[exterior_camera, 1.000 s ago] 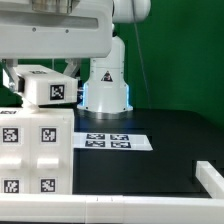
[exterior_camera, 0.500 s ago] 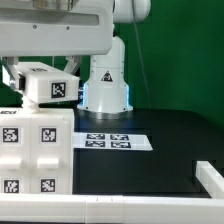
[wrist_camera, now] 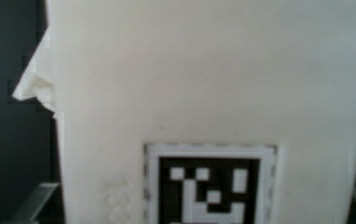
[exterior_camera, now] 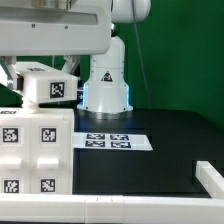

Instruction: Assemble cabinet

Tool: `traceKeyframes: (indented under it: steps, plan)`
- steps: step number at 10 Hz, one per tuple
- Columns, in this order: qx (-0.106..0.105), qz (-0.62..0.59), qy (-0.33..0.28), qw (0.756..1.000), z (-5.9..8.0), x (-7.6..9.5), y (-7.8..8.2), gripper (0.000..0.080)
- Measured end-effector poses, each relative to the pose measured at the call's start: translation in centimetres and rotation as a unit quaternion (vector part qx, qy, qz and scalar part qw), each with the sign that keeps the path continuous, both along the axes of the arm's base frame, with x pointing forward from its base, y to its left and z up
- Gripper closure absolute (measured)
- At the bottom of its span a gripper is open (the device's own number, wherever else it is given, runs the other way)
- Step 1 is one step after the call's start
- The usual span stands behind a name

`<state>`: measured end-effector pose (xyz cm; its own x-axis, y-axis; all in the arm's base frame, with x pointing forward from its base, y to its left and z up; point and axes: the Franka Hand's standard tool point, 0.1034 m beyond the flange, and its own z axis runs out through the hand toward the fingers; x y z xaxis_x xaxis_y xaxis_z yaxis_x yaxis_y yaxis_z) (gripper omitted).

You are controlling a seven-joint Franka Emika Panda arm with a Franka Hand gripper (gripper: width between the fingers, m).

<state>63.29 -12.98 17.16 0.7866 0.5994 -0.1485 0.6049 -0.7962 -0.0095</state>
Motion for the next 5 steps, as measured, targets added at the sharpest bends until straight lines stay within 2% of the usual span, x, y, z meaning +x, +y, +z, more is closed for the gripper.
traceKeyframes:
  steps: [5]
  plan:
    - [-0.002, -0.002, -0.004, 1.0, -0.42, -0.13, -0.3, 0.0239]
